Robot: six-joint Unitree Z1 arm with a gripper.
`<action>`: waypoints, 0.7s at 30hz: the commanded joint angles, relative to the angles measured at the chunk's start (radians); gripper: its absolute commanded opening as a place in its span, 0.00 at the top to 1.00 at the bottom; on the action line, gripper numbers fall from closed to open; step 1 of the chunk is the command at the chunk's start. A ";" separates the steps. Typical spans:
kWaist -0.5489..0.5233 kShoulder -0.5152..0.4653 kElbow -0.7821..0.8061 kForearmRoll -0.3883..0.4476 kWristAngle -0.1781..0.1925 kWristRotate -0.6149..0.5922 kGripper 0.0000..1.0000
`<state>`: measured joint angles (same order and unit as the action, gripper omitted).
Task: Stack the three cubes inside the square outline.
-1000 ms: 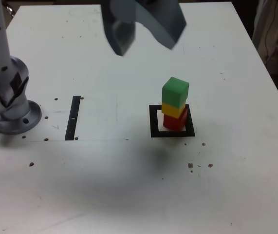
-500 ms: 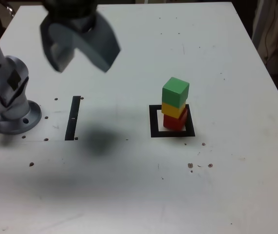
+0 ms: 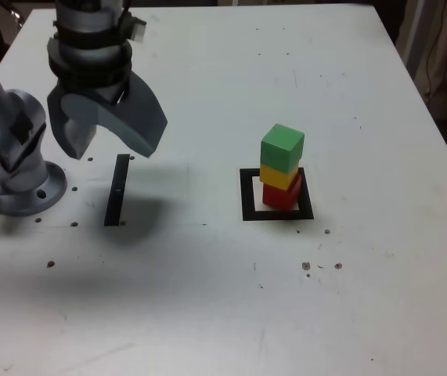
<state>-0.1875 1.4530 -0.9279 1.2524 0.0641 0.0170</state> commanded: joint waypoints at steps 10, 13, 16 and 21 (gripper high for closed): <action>-0.026 0.064 0.011 0.033 -0.007 -0.080 0.01; -0.026 0.080 0.015 0.033 -0.009 -0.080 0.01; -0.026 0.087 0.020 0.029 -0.009 -0.080 0.01; -0.026 0.088 0.022 0.022 -0.010 -0.080 0.01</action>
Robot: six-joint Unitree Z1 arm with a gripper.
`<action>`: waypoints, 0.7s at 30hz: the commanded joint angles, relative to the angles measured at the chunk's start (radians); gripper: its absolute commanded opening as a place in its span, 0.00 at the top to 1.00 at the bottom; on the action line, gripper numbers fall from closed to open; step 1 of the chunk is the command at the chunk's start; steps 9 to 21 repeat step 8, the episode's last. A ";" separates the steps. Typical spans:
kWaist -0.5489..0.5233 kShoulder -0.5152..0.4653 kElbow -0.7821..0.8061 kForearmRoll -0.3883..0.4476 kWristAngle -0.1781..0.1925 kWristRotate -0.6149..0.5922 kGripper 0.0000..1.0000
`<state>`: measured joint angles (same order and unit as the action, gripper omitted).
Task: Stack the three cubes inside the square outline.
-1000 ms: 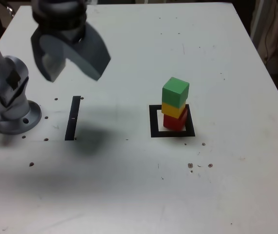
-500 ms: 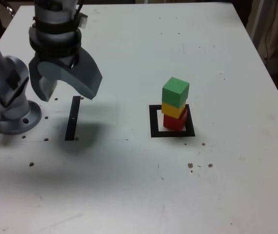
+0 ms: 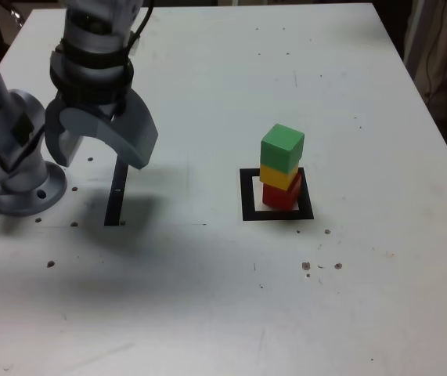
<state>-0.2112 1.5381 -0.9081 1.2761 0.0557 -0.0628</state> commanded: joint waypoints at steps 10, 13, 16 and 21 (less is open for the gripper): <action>-0.002 0.006 0.013 -0.008 -0.003 0.000 0.01; -0.002 0.006 0.013 -0.008 -0.003 0.000 0.01; -0.002 0.006 0.013 -0.008 -0.003 0.000 0.01; -0.002 0.006 0.013 -0.008 -0.003 0.000 0.01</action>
